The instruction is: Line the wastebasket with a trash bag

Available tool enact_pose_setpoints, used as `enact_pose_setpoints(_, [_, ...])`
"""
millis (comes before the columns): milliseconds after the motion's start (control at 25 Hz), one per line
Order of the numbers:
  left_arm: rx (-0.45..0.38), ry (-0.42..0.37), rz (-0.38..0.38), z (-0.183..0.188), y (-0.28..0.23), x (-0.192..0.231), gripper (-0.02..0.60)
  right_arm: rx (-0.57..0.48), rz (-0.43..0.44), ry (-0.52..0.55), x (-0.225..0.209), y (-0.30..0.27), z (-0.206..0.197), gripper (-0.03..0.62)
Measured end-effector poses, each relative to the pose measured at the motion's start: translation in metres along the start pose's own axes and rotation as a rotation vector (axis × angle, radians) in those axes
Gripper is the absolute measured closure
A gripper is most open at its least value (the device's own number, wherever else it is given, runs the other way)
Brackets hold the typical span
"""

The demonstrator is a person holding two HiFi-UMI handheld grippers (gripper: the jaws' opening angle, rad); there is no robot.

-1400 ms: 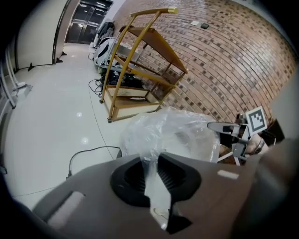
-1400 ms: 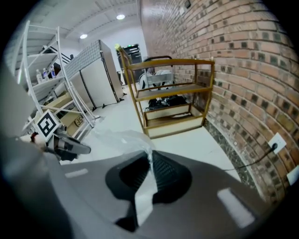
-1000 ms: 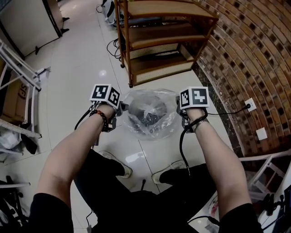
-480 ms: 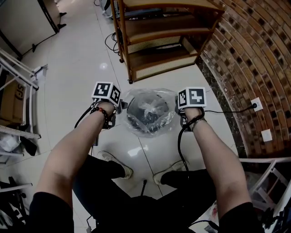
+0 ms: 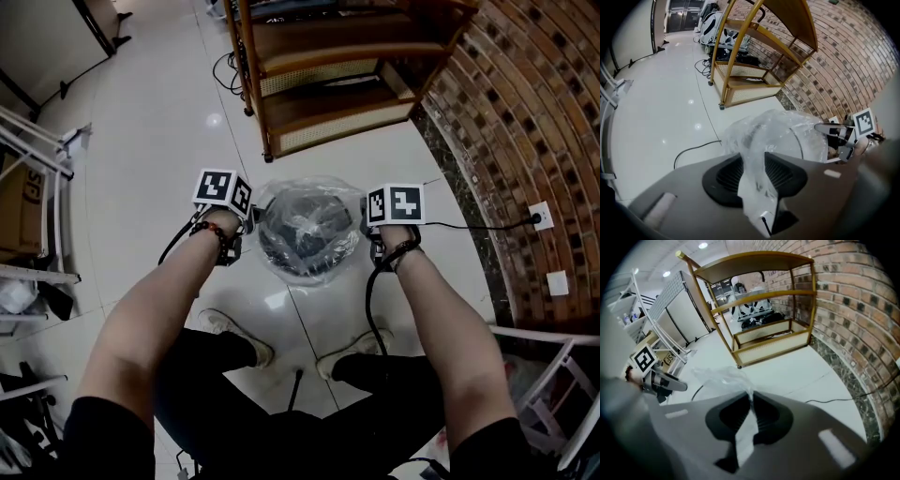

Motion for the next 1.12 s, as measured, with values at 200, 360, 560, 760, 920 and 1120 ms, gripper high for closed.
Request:
enact_pose_setpoints(200, [0.007, 0.007, -0.005, -0.002, -0.011, 0.004, 0.420, 0.022, 0.009, -0.012, -0.004, -0.014, -0.008, 0.552])
enact_pose_setpoints(360, [0.014, 0.011, -0.009, -0.004, -0.020, 0.005, 0.411, 0.028, 0.018, -0.017, -0.007, -0.021, -0.012, 0.536])
enact_pose_setpoints(560, [0.028, 0.009, -0.018, -0.006, -0.028, 0.006, 0.401, 0.044, 0.022, -0.018, -0.009, -0.031, -0.016, 0.525])
enact_pose_setpoints(760, [0.044, 0.015, -0.032, -0.011, -0.037, 0.008, 0.397, 0.064, 0.032, -0.027, -0.013, -0.042, -0.024, 0.522])
enact_pose_setpoints(920, [0.056, 0.019, -0.045, -0.015, -0.042, 0.008, 0.396, 0.077, 0.050, -0.031, -0.011, -0.049, -0.029, 0.522])
enact_pose_setpoints(1120, [0.060, 0.025, -0.058, -0.017, -0.050, 0.009, 0.394, 0.089, 0.072, -0.034, -0.008, -0.057, -0.033, 0.522])
Point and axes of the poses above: the fingertips, and each gripper's own axes: y backward along the fingers, x to its left, z out of its top, the point moved 2 cm from there along y, backward along the fingers, and after that the axes turned 12 degrees about -y, right-handed, at the moved point
